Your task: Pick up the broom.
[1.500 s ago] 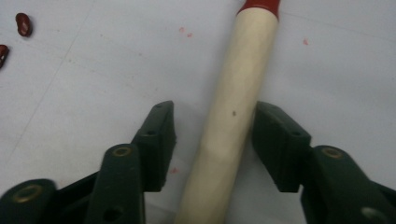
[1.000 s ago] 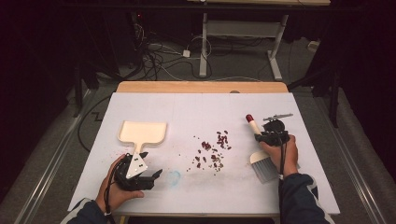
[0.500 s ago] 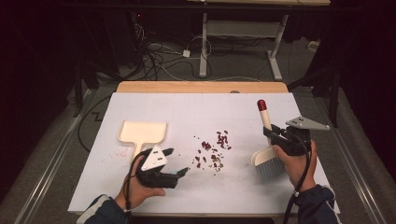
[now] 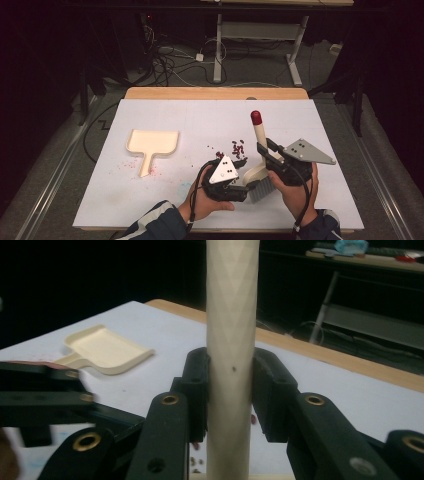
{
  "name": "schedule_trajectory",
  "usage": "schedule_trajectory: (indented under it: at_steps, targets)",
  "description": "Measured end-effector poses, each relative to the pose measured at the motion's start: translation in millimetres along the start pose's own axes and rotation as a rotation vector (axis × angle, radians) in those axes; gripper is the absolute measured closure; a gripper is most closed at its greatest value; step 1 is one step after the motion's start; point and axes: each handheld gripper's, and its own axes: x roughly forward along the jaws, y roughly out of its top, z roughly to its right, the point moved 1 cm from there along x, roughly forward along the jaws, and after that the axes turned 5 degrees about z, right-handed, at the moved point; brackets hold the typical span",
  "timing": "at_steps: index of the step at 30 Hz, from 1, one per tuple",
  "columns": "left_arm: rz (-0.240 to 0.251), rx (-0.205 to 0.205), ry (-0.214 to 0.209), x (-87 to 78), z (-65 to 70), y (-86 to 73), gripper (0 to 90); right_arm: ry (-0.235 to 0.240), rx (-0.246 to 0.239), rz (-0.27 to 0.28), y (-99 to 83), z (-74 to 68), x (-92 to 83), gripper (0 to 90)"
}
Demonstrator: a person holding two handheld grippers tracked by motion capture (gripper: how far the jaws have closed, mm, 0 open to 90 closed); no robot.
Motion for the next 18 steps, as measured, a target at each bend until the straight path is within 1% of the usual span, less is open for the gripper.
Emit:
schedule_trajectory:
  at_steps: [1, 3, 4, 5, 6, 7, 9, 10, 11, 12, 13, 15, 16, 17, 18]
  targets:
    - [0.004, -0.001, -0.005, 0.2, -0.7, -0.5, 35.5, 0.010, -0.011, 0.008, 0.7, -4.9, -0.8, 70.8]
    - [0.009, -0.008, -0.009, -0.3, -1.4, -1.2, 39.8, 0.013, -0.043, 0.018, 1.9, -13.9, -3.1, 70.8]
    - [0.003, -0.021, -0.020, -1.3, -4.3, -2.4, 41.6, 0.016, -0.052, 0.023, 2.6, -17.4, -4.0, 70.8]
    - [0.003, -0.021, -0.020, -1.3, -4.3, -2.4, 43.0, 0.020, -0.056, 0.032, 3.0, -19.4, -5.2, 70.8]
    - [-0.007, -0.032, -0.027, -1.9, -7.1, -4.4, 44.4, 0.024, -0.051, 0.038, 3.6, -21.3, -5.9, 70.8]
    - [-0.007, -0.032, -0.027, -1.9, -7.1, -4.4, 48.2, 0.026, -0.052, 0.038, 4.4, -22.6, -6.6, 70.8]
    - [-0.001, -0.035, -0.053, -5.8, -10.4, -6.0, 56.1, 0.032, -0.052, 0.049, 5.1, -25.2, -7.4, 70.7]
    - [-0.005, -0.029, -0.051, -7.3, -11.0, -5.8, 59.8, 0.035, -0.054, 0.050, 5.7, -26.3, -7.2, 70.7]
    - [-0.005, -0.029, -0.051, -7.3, -11.0, -5.8, 60.7, 0.037, -0.052, 0.049, 6.0, -27.0, -7.3, 70.7]
    - [-0.006, -0.024, -0.047, -11.6, -14.0, -5.3, 62.1, 0.039, -0.048, 0.056, 6.2, -27.1, -7.6, 70.6]
    - [-0.015, -0.023, -0.055, -13.8, -16.2, -4.7, 62.8, 0.048, -0.051, 0.060, 6.6, -26.7, -7.9, 70.5]
    - [-0.021, -0.015, -0.062, -16.3, -18.4, -4.3, 64.2, 0.084, -0.053, 0.060, 7.8, -24.7, -8.4, 70.0]
    - [-0.028, -0.008, -0.065, -19.6, -20.6, -3.8, 64.7, 0.109, -0.050, 0.063, 8.6, -23.6, -9.1, 69.7]
    - [-0.046, 0.009, -0.078, -26.3, -25.1, -3.1, 64.9, 0.146, -0.065, 0.060, 9.9, -21.9, -8.9, 68.6]
    - [-0.046, 0.009, -0.078, -26.3, -25.1, -3.1, 65.3, 0.146, -0.065, 0.060, 9.9, -21.9, -8.9, 68.6]
